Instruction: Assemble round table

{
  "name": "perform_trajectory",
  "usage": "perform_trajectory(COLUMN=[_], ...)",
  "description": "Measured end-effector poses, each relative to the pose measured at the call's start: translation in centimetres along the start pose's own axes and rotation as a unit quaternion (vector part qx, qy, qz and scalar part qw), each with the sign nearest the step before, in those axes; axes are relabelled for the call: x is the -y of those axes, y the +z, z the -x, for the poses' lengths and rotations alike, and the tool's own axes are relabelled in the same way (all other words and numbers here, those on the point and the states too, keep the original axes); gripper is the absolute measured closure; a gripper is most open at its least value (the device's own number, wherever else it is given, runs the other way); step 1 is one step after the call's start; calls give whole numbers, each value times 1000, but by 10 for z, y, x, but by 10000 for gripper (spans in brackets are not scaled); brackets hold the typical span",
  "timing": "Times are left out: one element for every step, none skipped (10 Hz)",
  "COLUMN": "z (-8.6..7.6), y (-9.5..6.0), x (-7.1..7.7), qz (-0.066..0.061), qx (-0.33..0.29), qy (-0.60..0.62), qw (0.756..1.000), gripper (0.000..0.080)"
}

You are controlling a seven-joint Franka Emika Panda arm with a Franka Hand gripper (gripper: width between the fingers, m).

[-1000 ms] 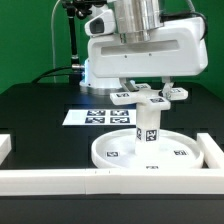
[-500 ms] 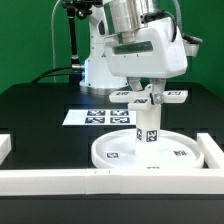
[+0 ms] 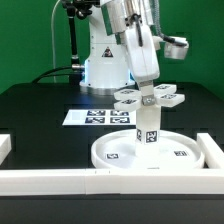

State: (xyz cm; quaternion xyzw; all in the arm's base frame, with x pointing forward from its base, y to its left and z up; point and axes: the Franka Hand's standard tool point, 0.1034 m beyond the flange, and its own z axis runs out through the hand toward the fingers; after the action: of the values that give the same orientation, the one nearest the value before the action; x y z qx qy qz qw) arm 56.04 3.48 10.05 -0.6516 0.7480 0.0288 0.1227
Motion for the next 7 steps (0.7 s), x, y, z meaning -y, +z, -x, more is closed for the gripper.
perform_trajectory(z=[-2, -3, -5, -4, -4, -3, 0], y=[0, -1, -3, -3, -3, -3, -6], x=[1, 2, 4, 5, 4, 4, 4], qz=[-1, -4, -6, -8, -8, -8, 0], qx=[2, 8, 11, 13, 13, 13, 18], qy=[33, 54, 60, 66, 60, 54, 28], qw=[999, 998, 998, 998, 998, 998, 999], gripper=[341, 341, 341, 341, 341, 208, 168])
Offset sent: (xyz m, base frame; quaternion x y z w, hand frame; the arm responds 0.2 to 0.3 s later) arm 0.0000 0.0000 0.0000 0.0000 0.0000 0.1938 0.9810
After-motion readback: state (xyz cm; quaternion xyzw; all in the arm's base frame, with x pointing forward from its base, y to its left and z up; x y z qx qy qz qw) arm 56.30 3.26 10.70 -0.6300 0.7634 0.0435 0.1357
